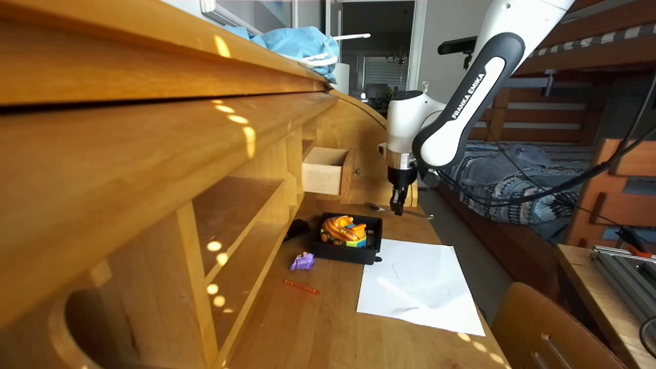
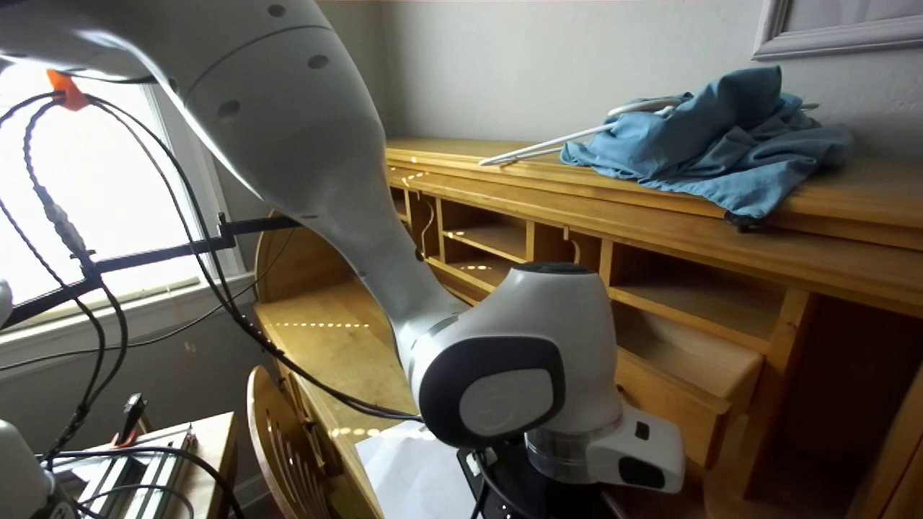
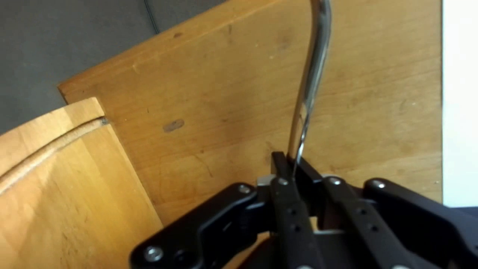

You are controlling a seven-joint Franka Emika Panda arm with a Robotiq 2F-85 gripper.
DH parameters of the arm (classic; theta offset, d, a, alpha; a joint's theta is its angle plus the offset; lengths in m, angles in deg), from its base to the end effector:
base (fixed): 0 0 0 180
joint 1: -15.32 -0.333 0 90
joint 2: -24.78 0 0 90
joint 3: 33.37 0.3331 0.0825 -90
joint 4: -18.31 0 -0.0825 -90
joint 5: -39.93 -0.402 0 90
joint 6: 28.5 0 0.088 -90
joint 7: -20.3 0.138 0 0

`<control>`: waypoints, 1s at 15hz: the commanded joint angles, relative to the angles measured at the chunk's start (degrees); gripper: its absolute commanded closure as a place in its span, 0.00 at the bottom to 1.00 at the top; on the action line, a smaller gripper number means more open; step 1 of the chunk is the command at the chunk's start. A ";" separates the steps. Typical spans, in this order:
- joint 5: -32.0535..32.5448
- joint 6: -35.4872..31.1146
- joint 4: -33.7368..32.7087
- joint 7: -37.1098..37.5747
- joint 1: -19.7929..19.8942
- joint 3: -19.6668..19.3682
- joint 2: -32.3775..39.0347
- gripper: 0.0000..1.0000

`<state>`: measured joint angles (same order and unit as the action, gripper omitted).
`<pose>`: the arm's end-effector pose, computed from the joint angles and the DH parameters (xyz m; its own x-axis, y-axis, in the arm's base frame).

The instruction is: Put the spoon into the drawer and close it

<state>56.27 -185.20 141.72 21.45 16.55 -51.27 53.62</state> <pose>0.5626 -0.1933 0.1496 0.9979 -0.0455 0.0466 -0.0566 -0.9595 0.2760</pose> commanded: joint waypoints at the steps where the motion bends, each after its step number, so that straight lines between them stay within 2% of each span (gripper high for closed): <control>1: 4.93 -1.00 6.44 6.57 -3.85 -3.63 -6.47 0.98; 6: 13.03 -4.33 9.84 16.66 -8.13 -8.90 -12.46 0.98; 13: 23.96 -7.35 11.10 27.91 -8.14 -10.93 -19.56 0.98; 14: 25.08 -7.38 11.20 29.47 -10.27 -13.22 -20.23 0.98; 15: 26.88 -7.14 11.23 31.14 -10.44 -13.62 -21.25 0.98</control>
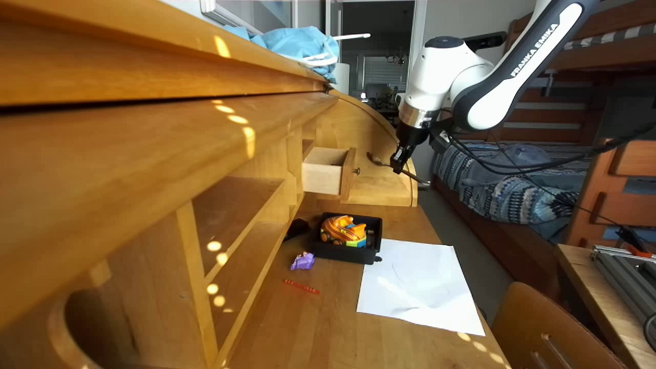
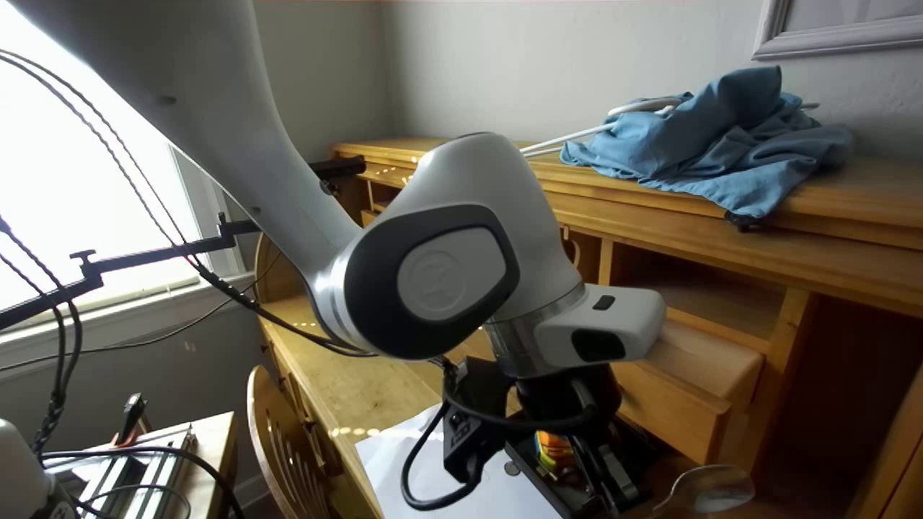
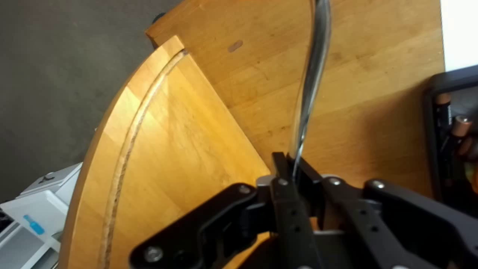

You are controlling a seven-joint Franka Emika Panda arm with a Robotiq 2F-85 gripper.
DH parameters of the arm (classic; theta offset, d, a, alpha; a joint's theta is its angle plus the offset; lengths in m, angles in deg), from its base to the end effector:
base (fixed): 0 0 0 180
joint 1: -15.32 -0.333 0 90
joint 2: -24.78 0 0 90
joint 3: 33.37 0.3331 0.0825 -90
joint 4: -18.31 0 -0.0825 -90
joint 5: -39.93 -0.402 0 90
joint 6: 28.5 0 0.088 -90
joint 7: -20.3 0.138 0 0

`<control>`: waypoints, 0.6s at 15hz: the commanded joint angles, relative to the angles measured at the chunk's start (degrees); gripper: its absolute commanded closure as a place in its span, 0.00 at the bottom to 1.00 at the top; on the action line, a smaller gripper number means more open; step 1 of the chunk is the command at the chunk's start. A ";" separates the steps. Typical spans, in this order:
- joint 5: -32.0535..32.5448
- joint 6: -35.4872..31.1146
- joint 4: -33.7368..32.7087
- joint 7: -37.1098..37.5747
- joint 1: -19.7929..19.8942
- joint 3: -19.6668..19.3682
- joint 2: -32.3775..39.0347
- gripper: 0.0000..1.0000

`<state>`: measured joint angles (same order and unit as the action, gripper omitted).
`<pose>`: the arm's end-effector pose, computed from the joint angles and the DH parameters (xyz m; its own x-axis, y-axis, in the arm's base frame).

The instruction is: Put the spoon into the drawer and close it

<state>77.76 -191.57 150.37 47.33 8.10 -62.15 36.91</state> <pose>0.5441 -0.1870 0.2683 0.9255 -0.1410 0.3515 -0.2620 -0.9086 0.3252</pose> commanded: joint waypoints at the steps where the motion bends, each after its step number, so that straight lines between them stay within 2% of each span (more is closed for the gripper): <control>1: 6.37 -0.58 2.52 5.86 -2.21 -2.99 -5.49 0.98; 3: 6.34 -0.37 2.78 5.13 -2.13 -2.63 -7.27 0.98; 8: -2.59 0.61 3.05 -1.45 -1.49 0.80 -11.16 0.98; 9: -5.60 1.53 2.45 -3.64 4.22 7.36 -12.07 0.98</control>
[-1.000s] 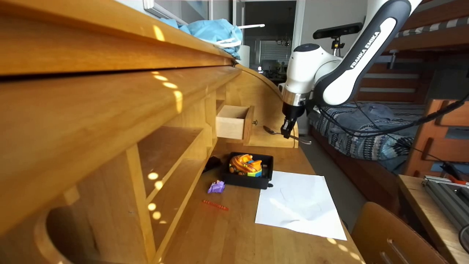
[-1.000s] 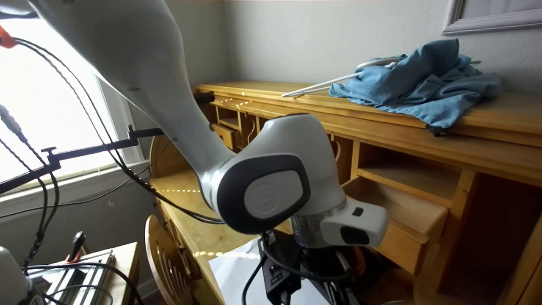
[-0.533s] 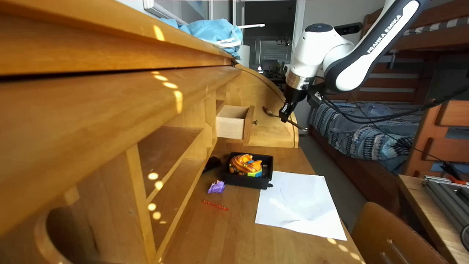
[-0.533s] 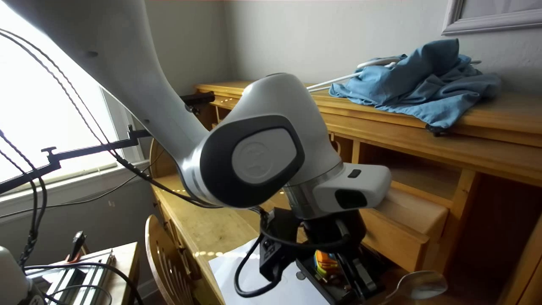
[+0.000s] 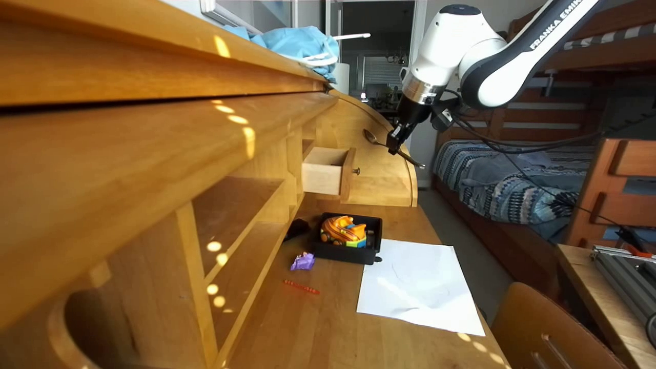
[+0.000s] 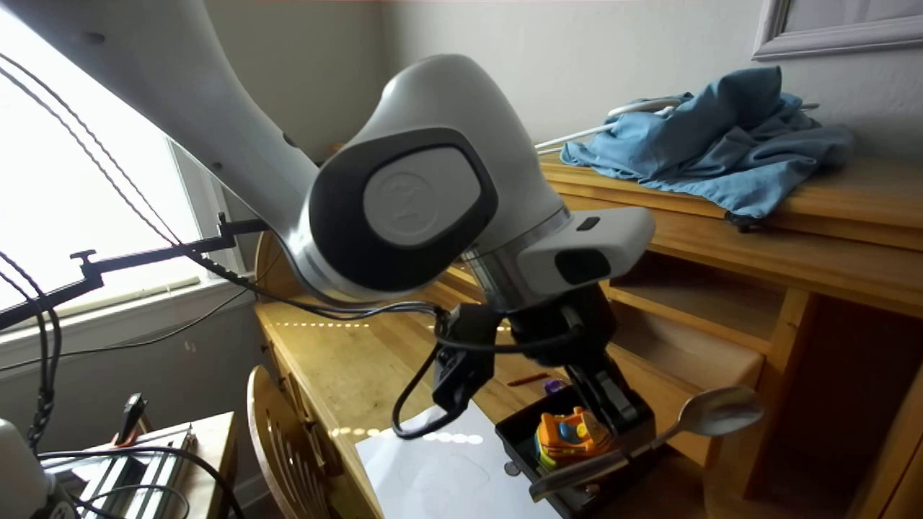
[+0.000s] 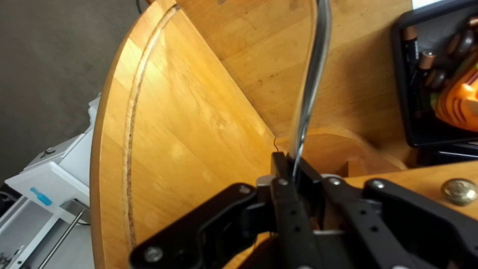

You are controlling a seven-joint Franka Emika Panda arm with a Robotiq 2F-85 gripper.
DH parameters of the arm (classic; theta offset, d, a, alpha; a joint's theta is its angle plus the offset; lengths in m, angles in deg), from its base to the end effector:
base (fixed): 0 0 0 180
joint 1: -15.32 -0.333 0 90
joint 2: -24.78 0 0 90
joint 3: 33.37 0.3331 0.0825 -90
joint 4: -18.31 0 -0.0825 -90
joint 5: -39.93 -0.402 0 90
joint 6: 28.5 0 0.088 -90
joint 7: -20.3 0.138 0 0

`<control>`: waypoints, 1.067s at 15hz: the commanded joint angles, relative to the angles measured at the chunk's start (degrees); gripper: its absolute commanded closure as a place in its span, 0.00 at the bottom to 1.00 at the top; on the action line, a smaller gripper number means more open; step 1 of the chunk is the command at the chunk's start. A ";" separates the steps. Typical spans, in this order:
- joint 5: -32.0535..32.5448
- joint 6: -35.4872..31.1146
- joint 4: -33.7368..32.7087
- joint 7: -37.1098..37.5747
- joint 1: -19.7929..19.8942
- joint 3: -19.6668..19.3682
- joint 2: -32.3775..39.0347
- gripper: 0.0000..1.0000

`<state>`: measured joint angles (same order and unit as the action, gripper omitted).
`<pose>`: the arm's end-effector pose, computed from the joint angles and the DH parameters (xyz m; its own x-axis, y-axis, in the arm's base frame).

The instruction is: Put the spoon into the drawer and close it

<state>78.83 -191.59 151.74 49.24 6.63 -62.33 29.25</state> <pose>0.5446 -0.1711 0.3262 0.8788 -0.1459 0.4543 -0.2911 -0.9183 0.2683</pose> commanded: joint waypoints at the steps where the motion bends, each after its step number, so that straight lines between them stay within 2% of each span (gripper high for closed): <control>1: -10.92 1.85 0.80 -8.75 6.40 9.28 -4.90 0.98; 4: -25.01 4.43 -0.24 -21.33 8.87 15.64 -6.40 0.98; 6: -33.47 7.44 -1.92 -29.88 9.61 18.07 -6.04 0.98; 7: -27.62 4.42 -1.00 -23.25 10.75 18.31 -5.01 0.93; 9: -31.42 6.14 -1.82 -27.39 10.73 19.39 -5.20 0.93; 12: -31.57 6.24 -1.87 -27.86 10.93 19.42 -5.20 0.93; 13: -31.57 6.24 -1.86 -27.91 10.99 19.41 -5.20 0.98; 15: -39.02 7.94 -1.76 -32.60 10.71 20.43 -5.35 0.98; 16: -44.93 8.13 -1.61 -36.20 10.39 21.16 -5.36 0.98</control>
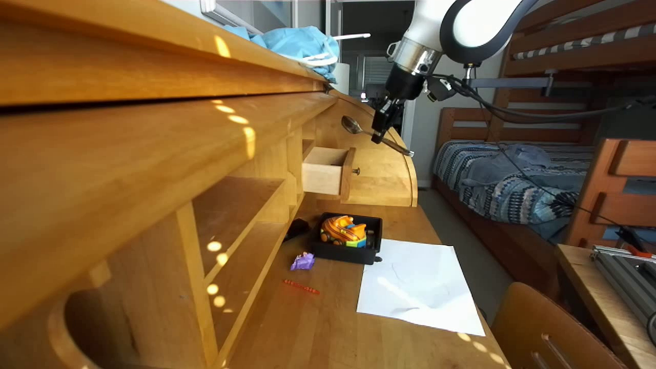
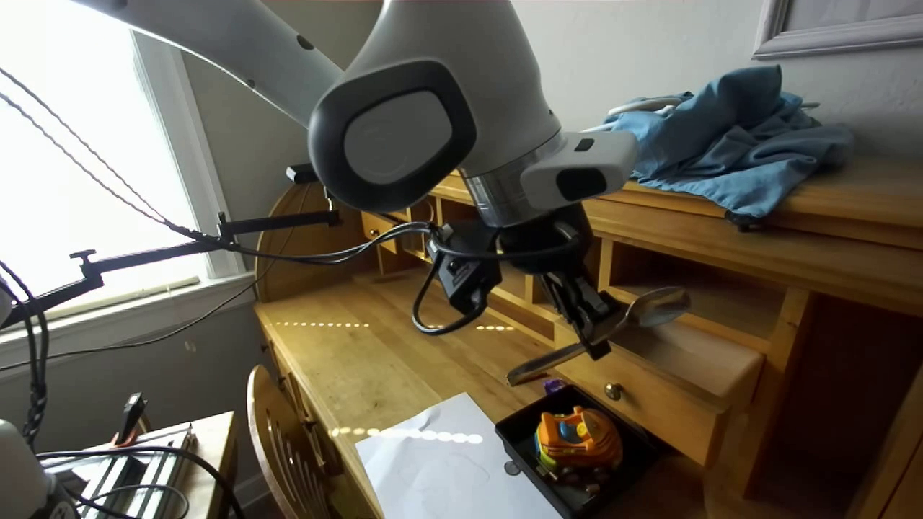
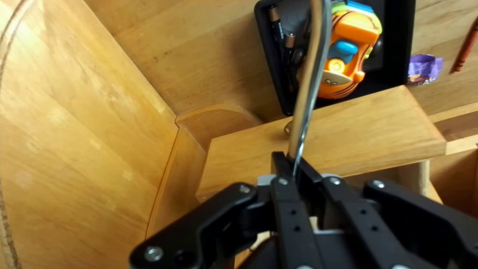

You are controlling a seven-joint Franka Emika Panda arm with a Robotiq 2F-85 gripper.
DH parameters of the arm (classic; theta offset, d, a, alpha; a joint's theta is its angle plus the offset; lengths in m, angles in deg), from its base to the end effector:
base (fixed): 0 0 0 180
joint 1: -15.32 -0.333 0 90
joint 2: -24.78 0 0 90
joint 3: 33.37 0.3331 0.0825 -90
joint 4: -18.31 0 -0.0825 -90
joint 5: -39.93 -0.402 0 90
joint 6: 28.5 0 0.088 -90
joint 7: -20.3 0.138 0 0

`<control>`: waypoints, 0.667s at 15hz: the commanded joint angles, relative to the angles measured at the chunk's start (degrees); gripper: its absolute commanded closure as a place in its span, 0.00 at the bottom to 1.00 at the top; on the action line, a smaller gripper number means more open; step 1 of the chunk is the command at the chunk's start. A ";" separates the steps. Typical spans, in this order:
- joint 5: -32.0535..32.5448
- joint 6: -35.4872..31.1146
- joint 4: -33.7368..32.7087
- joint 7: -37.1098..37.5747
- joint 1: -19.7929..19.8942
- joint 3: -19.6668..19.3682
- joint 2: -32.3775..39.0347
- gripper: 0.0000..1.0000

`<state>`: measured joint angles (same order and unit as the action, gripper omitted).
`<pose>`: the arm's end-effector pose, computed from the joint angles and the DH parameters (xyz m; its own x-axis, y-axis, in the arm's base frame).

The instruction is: Put the spoon into the drawer and close it

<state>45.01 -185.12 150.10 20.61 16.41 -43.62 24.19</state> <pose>0.5638 -0.1108 0.3772 0.8984 -0.1036 0.4269 -0.1435 -0.9877 0.0625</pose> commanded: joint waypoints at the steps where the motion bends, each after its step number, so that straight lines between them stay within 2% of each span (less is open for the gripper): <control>1: -15.16 2.22 -0.24 -9.57 0.50 3.06 -0.24 0.98; 6: -33.80 1.66 -1.25 -13.47 0.65 4.97 -0.23 0.98; 10: -45.26 -5.27 -0.74 -12.32 -0.56 4.55 -0.04 0.98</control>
<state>7.63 -186.10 149.35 8.54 16.25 -39.36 24.32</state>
